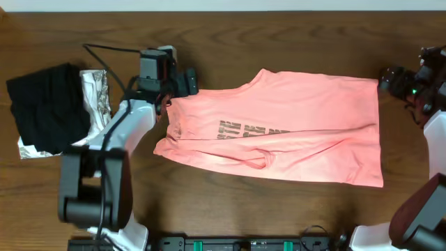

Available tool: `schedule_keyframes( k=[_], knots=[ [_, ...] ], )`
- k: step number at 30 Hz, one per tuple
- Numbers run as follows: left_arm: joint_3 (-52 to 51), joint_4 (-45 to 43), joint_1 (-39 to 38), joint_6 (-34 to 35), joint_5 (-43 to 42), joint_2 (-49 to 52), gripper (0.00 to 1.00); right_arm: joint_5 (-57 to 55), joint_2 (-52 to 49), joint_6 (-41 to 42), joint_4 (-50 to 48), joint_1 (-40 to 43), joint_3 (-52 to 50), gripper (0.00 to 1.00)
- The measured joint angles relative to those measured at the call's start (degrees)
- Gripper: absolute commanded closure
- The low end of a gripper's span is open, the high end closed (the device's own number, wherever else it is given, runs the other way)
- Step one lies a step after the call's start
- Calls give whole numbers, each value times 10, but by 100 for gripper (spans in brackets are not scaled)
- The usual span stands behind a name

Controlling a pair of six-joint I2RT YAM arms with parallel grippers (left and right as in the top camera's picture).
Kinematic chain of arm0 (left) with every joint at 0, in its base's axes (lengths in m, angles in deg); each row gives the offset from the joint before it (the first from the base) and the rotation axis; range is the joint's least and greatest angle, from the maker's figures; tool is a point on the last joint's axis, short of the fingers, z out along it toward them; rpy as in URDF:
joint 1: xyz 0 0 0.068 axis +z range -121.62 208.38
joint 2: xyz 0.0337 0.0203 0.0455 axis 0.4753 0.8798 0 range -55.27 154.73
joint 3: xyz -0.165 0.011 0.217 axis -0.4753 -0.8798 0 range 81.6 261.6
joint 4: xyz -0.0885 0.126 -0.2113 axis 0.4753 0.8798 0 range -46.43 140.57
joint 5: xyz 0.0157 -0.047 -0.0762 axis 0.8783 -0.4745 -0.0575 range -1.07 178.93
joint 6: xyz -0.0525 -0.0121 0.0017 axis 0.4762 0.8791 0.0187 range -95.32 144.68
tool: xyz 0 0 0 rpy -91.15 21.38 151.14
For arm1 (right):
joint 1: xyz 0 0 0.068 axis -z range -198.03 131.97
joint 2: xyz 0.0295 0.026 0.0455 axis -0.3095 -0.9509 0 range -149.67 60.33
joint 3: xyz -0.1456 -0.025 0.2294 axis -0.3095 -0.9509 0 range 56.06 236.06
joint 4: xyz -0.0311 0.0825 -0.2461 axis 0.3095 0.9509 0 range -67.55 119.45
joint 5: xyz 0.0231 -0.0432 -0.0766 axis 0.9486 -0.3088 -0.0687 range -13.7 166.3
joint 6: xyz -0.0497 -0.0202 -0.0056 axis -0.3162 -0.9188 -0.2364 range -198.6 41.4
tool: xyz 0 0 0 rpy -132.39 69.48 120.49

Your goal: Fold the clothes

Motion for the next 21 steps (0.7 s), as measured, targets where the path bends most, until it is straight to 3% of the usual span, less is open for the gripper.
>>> schedule_keyframes(
  k=[21],
  knots=[
    [0, -25, 0, -1, -14, 66, 2, 58, -130, 0, -88, 0, 0, 4]
  ],
)
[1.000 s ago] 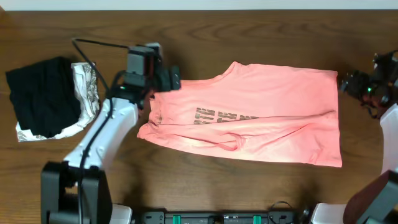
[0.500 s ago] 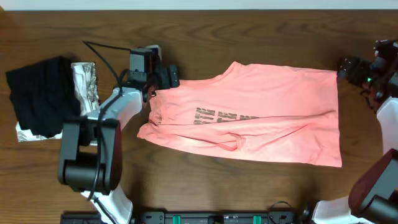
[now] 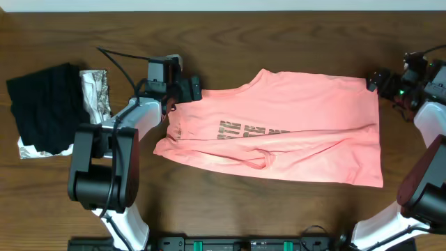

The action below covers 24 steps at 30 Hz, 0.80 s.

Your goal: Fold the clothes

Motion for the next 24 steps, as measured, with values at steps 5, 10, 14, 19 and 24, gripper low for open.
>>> schedule_keyframes(
  k=[5, 10, 14, 19, 24],
  knots=[
    [0, 0, 0, 0, 1, 1, 2, 5, -1, 0, -7, 0, 0, 3],
    [0, -3, 0, 0, 5, 2, 2, 6, -1, 0, -7, 0, 0, 3],
    [0, -9, 0, -1, 21, 2, 2, 6, -1, 0, -4, 0, 0, 3],
    [0, -18, 0, -13, 38, 2, 2, 6, -1, 0, -2, 0, 0, 3],
    [0, -20, 0, -20, 45, 4, 1, 6, -1, 0, 3, 0, 0, 4]
  ],
)
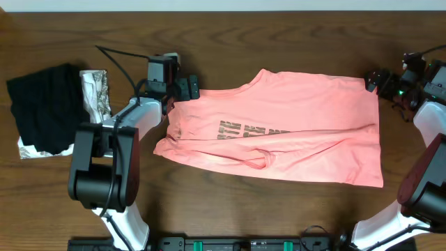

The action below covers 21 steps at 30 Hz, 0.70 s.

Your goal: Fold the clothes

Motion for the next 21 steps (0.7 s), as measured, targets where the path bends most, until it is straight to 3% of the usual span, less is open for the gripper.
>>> schedule_keyframes(
  k=[3, 7, 10, 14, 15, 21],
  knots=[
    [0, -6, 0, -6, 2, 16, 0, 1, 0, 0, 3, 0, 0, 5],
    [5, -15, 0, -11, 6, 34, 8, 2, 0, 0, 9, 0, 0, 14],
    [5, -15, 0, -12, 5, 34, 19, 3, 0, -2, 10, 0, 0, 38],
    [5, -16, 0, -10, 5, 36, 51, -7, 0, 1, 10, 0, 0, 75],
    [5, -15, 0, -10, 6, 37, 55, -11, 0, 2, 11, 0, 0, 79],
    [5, -15, 0, -15, 5, 39, 56, -37, 0, 10, 15, 0, 0, 70]
  ],
)
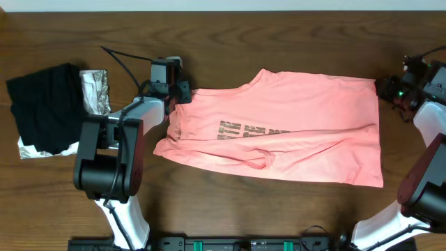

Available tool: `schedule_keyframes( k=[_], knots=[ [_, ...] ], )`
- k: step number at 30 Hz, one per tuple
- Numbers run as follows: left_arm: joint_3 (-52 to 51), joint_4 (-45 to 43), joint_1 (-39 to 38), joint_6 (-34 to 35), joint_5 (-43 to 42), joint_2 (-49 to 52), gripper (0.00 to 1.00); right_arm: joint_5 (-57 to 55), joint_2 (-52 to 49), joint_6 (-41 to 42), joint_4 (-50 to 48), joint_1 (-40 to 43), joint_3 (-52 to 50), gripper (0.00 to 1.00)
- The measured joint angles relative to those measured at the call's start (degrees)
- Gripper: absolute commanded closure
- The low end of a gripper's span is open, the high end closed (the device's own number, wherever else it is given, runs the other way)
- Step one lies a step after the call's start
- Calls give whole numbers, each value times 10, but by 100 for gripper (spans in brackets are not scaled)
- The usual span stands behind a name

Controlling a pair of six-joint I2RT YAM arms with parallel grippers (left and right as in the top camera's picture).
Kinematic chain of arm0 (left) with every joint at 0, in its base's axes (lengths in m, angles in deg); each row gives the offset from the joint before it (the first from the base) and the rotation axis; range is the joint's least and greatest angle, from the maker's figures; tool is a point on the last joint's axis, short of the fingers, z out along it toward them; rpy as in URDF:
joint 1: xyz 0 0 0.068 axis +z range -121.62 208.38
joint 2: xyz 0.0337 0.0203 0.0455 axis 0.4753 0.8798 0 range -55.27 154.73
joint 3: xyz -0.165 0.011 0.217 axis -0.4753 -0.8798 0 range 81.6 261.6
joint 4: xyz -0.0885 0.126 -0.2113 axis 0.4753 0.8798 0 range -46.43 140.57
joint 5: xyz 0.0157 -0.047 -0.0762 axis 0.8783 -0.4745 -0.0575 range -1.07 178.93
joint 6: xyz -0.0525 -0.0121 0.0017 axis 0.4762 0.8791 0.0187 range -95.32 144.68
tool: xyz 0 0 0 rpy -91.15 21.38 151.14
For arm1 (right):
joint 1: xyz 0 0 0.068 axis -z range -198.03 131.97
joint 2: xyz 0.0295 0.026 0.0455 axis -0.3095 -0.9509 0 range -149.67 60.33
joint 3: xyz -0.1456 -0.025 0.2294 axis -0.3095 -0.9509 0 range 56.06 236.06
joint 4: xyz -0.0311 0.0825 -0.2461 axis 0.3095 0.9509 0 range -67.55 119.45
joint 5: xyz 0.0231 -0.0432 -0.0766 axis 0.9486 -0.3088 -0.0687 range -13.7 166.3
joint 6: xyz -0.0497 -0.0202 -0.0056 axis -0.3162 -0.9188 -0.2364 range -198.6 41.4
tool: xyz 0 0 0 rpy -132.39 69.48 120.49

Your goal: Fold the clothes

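Observation:
A pink shirt (pixel 279 125) with grey lettering lies spread across the middle of the table, its lower part bunched into a long fold. My left gripper (pixel 185 92) sits at the shirt's upper left edge, touching or just above the cloth. Just off the shirt's upper right corner is my right gripper (pixel 382 87). From overhead the fingers of both are too small and dark to show how their jaws stand.
At the far left lies a black garment (pixel 43 108) on top of a crumpled silver and white piece (pixel 95 94). A black cable (pixel 125 57) runs from the left arm. The table's far edge is along the top.
My left gripper has drawn back a little to the left at the shirt's upper left edge. My right gripper has shifted slightly right, off the upper right corner. The shirt lies the same.
At first my left gripper was by the shirt's upper left edge and my right gripper stood off to the right of the shirt. Both then sat closer in at the two upper corners. Now both are slightly farther out, and the shirt has kept its shape.

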Motion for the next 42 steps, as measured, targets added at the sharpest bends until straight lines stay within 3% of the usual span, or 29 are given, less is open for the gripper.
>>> schedule_keyframes(
  k=[2, 11, 20, 27, 42],
  knots=[
    [0, 0, 0, 0, 0, 0, 57, -8, 0, 4, -1, 0, 0, 59],
    [0, 12, 0, 0, 0, 0, 86, -16, -42, 6, -40, 0, 0, 47],
    [3, 24, 0, -2, 0, 0, 86, -16, -111, 7, -99, 0, 0, 43],
    [4, 27, 1, -2, 0, 0, 91, -17, -116, 9, -125, 0, 0, 66],
    [9, 41, 1, -2, 0, 0, 90, -5, -118, 13, -151, -3, 0, 54]
  ],
)
